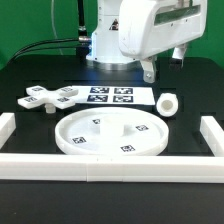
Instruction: Assemble round table
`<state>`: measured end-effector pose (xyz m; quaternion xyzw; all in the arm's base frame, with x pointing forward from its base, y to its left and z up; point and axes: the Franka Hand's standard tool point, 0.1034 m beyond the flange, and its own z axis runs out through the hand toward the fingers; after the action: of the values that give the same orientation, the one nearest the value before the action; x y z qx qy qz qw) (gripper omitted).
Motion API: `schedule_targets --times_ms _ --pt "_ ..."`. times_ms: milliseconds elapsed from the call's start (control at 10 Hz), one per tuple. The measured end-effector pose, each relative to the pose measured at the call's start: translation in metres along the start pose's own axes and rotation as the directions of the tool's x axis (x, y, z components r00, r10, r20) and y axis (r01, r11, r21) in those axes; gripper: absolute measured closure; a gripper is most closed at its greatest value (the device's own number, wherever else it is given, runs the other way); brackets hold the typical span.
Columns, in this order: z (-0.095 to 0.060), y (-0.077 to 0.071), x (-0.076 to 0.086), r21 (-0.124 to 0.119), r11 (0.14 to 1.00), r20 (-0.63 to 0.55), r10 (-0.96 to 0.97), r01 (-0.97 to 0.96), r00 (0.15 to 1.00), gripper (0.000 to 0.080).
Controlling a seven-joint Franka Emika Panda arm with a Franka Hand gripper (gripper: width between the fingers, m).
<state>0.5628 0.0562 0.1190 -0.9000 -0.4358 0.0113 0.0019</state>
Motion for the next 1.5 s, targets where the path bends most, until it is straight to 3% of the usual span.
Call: schedule_targets --times_ms 600,700,1000,1200,1500 --pt "0.003 0.002 -0.004 0.002 0.999 0.001 -0.041 0.041 0.999 0.015" --pt "0.013 0.008 -0.018 0.009 0.995 0.006 -0.097 0.097 0.995 0.015" --pt "0.069 0.033 -0.054 -0.006 0.983 -0.032 -0.185 0.185 0.982 0.015" --pt "0.087 0.044 -0.064 0.004 0.978 -0.033 -0.209 0.21 0.977 0.015" --pt "0.089 0.045 -0.065 0.007 0.978 -0.033 -0.208 0.208 0.978 0.015"
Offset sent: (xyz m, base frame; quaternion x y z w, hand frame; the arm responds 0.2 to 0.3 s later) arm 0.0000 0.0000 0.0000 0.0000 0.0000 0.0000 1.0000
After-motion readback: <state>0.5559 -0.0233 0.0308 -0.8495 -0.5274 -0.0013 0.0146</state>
